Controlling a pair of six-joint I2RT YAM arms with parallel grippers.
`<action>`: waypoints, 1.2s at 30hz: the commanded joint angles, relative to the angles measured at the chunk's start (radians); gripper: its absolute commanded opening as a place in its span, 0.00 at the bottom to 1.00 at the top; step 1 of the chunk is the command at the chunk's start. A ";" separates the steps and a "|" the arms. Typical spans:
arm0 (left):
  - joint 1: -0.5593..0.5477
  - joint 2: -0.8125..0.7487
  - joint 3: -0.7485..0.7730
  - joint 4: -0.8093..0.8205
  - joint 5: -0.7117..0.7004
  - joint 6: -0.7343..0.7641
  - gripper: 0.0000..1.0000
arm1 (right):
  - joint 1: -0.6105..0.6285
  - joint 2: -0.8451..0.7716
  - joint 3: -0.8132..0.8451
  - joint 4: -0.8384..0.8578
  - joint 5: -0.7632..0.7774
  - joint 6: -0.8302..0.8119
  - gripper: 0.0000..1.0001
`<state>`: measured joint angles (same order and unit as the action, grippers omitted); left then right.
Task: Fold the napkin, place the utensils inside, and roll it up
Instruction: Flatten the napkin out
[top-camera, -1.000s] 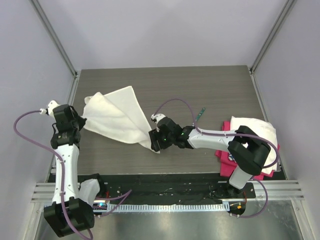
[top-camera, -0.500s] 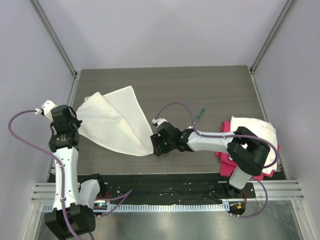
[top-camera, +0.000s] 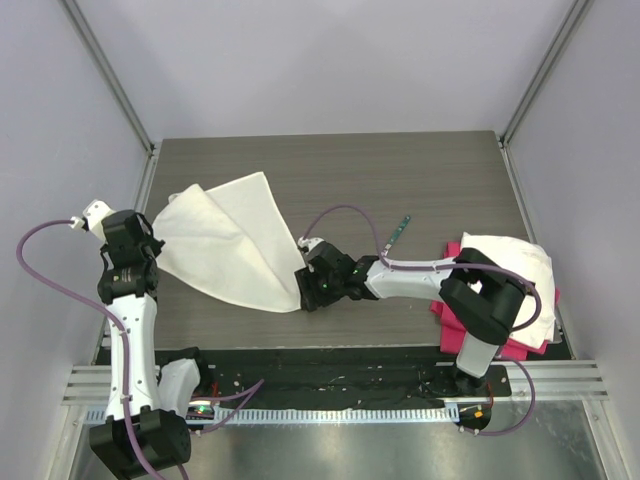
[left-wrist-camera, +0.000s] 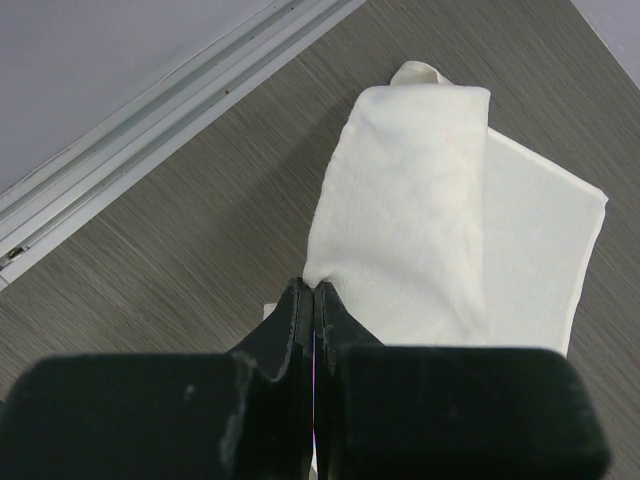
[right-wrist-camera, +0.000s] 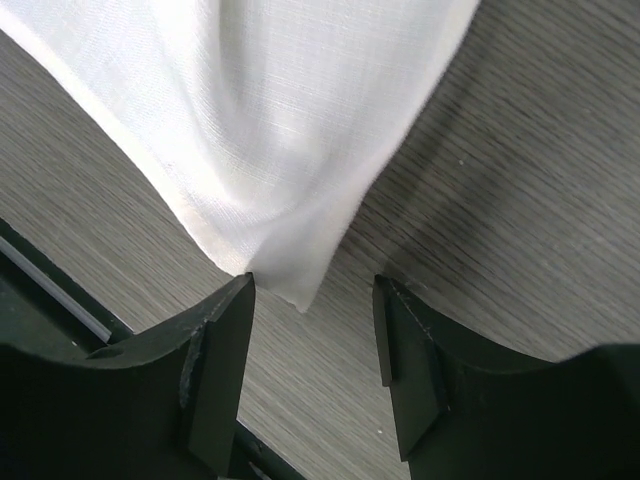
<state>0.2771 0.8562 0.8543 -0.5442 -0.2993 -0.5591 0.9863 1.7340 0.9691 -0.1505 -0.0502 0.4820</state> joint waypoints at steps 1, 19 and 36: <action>0.005 -0.009 0.012 0.024 -0.003 0.018 0.00 | 0.002 0.024 0.054 0.054 -0.046 -0.014 0.56; 0.005 0.251 0.513 -0.037 0.198 -0.082 0.00 | -0.288 -0.189 0.380 -0.035 -0.020 -0.196 0.01; 0.005 0.294 1.250 -0.304 0.382 -0.061 0.00 | -0.351 -0.545 0.758 -0.115 0.142 -0.350 0.01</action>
<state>0.2771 1.1912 2.0312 -0.7689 0.0189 -0.6422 0.6323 1.2667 1.6901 -0.2501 0.0746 0.1608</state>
